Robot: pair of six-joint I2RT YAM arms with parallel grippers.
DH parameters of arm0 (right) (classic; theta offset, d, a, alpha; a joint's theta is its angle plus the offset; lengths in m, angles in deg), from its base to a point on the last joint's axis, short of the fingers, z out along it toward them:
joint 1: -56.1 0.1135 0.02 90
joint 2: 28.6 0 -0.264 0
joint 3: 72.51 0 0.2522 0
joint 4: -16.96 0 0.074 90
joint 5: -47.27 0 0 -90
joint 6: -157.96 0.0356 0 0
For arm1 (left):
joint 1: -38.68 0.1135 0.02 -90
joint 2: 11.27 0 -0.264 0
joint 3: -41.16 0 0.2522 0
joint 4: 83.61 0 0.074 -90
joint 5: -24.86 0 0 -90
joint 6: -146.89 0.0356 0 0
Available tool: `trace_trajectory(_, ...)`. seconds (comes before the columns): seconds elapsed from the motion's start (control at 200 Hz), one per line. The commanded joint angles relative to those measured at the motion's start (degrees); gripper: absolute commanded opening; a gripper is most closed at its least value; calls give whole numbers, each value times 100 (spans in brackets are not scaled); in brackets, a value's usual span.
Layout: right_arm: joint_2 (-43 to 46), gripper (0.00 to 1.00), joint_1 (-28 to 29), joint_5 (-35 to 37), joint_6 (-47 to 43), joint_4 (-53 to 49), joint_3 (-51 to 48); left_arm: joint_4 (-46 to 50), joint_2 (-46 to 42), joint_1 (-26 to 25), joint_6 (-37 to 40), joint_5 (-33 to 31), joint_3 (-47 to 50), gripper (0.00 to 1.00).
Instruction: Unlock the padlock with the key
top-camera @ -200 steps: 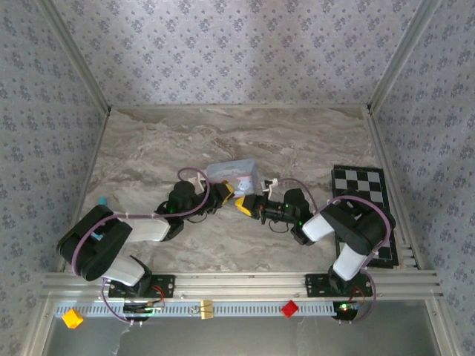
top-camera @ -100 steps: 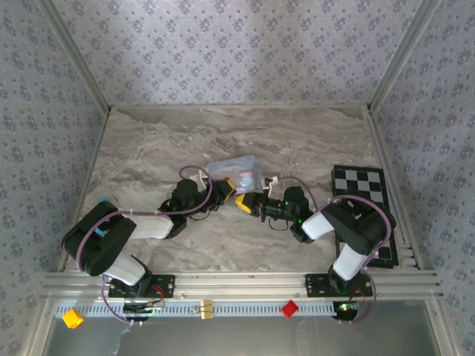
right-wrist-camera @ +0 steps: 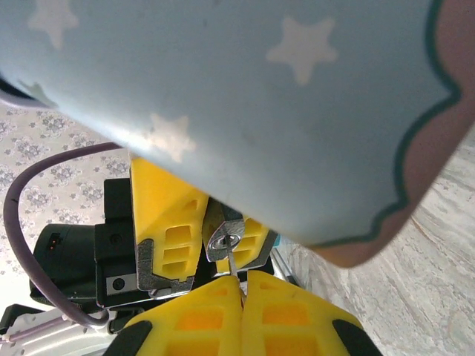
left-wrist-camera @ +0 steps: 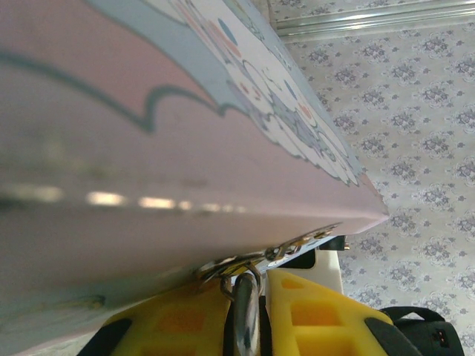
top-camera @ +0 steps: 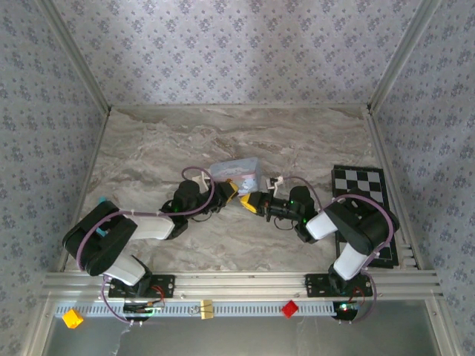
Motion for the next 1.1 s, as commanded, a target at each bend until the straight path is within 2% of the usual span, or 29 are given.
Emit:
trace_trajectory(0.0, 1, 0, 221, 705, -26, 242, 352, -543, -35, -367, 68, 963, -238, 0)
trace_trajectory(0.295, -63, 0, 409, 865, -52, 242, 514, -635, 50, -468, 60, 904, -315, 0)
trace_trajectory(0.655, -84, 0, -130, 791, -121, 241, 224, -618, 67, -510, 59, 954, -340, 0)
trace_trajectory(1.094, -256, 0, -394, 644, 24, 244, 277, -574, 163, -544, 91, 1060, -458, 0)
